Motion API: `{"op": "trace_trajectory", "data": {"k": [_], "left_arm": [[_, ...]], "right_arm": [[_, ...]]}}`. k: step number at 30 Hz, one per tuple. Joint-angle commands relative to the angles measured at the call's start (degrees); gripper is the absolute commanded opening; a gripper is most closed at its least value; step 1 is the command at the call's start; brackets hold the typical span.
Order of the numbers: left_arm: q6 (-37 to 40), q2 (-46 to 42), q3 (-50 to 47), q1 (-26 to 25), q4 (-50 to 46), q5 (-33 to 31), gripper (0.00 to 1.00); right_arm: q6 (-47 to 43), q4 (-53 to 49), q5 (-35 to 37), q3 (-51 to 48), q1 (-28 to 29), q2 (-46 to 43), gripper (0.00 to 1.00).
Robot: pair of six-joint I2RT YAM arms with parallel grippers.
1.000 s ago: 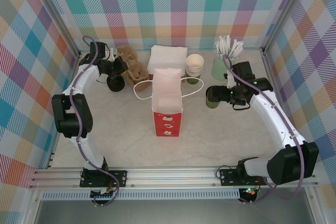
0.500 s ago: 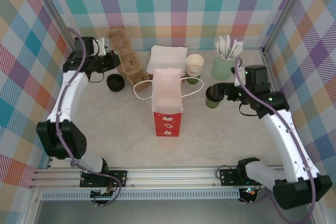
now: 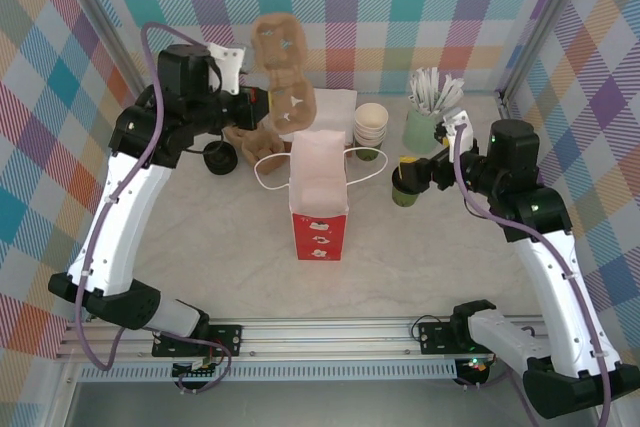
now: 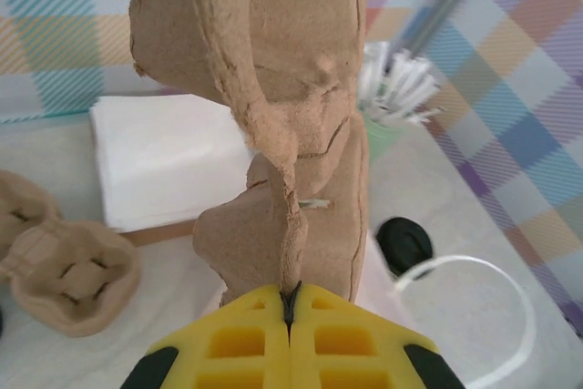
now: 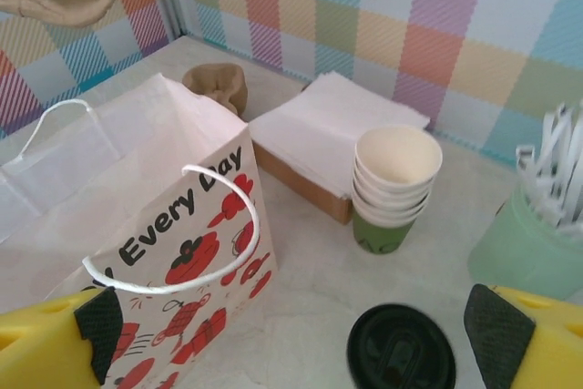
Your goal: Pack the takeout coffee
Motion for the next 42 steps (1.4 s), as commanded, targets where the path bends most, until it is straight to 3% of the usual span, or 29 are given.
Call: {"op": "trace_trajectory", "data": {"k": [1, 7, 12, 15, 20, 31, 42], "left_arm": [[-1.7, 0.4, 3.0, -6.1, -3.6, -4.7, 0.0], [-4.8, 2.6, 5.3, -18.1, -6.1, -13.7, 0.0], [-5.6, 5.2, 6.0, -23.2, -7.5, -18.2, 0.0], [-5.9, 6.5, 6.1, -24.5, -7.2, -17.9, 0.0], [-5.9, 7.9, 7.1, -25.2, -6.2, -16.5, 0.0], [-5.3, 8.2, 7.6, -25.7, -6.1, -14.6, 0.0], [-4.7, 7.2, 6.9, -25.7, -5.3, -12.3, 0.0]], "right_arm": [[-11.6, 2.5, -0.4, 4.8, 3.0, 0.5, 0.95], [-31.9, -0.4, 9.0, 13.5, 15.5, 4.0, 0.94], [-41.1, -3.4, 15.1, 19.2, 23.0, 8.4, 0.93], [-44.8, -4.2, 18.1, 20.9, 26.3, 11.2, 0.92], [-47.2, -5.7, 19.3, 22.8, 27.3, 15.3, 0.89], [-48.8, -9.7, 20.9, 26.6, 27.3, 20.5, 0.7], [-47.5, -9.9, 19.3, 26.8, 26.5, 21.2, 0.68]]}}
